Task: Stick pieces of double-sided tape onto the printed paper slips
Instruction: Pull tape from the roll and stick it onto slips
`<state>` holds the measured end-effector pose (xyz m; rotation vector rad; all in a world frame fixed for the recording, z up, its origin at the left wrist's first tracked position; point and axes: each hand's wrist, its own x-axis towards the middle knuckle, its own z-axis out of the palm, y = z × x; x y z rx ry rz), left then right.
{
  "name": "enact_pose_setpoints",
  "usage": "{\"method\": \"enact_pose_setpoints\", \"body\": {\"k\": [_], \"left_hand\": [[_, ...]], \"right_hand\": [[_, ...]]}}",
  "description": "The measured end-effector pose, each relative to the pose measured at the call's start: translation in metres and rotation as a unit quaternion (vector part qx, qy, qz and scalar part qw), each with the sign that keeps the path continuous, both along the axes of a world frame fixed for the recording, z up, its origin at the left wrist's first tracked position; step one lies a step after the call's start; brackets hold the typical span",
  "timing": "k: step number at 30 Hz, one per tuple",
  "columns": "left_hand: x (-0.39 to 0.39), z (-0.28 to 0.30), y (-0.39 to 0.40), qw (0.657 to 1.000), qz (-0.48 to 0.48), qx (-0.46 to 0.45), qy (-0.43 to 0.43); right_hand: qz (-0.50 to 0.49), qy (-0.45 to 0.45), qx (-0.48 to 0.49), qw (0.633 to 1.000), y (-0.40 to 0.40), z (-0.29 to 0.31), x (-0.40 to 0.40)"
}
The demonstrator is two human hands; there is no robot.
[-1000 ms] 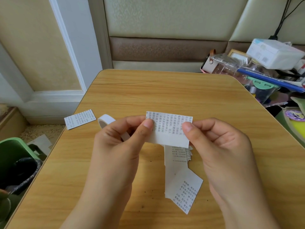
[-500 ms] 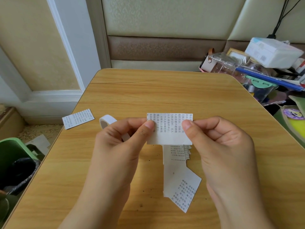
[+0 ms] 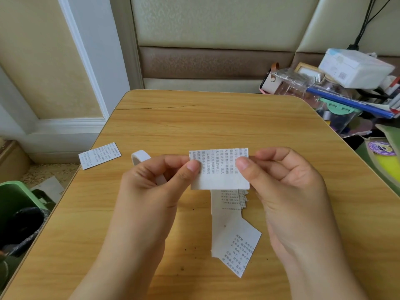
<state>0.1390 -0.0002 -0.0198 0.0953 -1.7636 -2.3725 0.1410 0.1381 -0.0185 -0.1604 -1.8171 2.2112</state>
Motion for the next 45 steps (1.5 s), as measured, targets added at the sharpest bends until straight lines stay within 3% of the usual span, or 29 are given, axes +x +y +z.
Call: {"method": "enact_pose_setpoints", "body": {"k": [4,20,26,30,40,45], "left_hand": [[0.0,0.0,0.0,1.0,0.0,-0.001,-0.006],[0.002,-0.003,-0.004,0.997,-0.048,-0.057,-0.022],[0.005,0.002,0.001,0.991,-0.103,-0.076,0.029],[0.004,-0.001,-0.001,0.989,-0.106,-0.101,0.025],[0.005,-0.007,-0.01,0.968,-0.028,-0.248,-0.015],[0.014,-0.004,-0.031,0.899,-0.012,-0.435,-0.039]], "right_hand": [[0.038,-0.009,0.026,0.999,0.002,-0.002,0.001],[-0.021,0.025,0.133,0.991,0.001,-0.01,-0.001],[0.077,0.015,0.113,0.99,0.002,-0.008,0.001],[0.14,-0.003,0.171,0.975,-0.004,-0.006,0.007],[0.066,-0.023,0.204,0.977,-0.002,-0.01,0.004],[0.102,-0.091,0.303,0.943,-0.007,-0.013,0.006]]}}
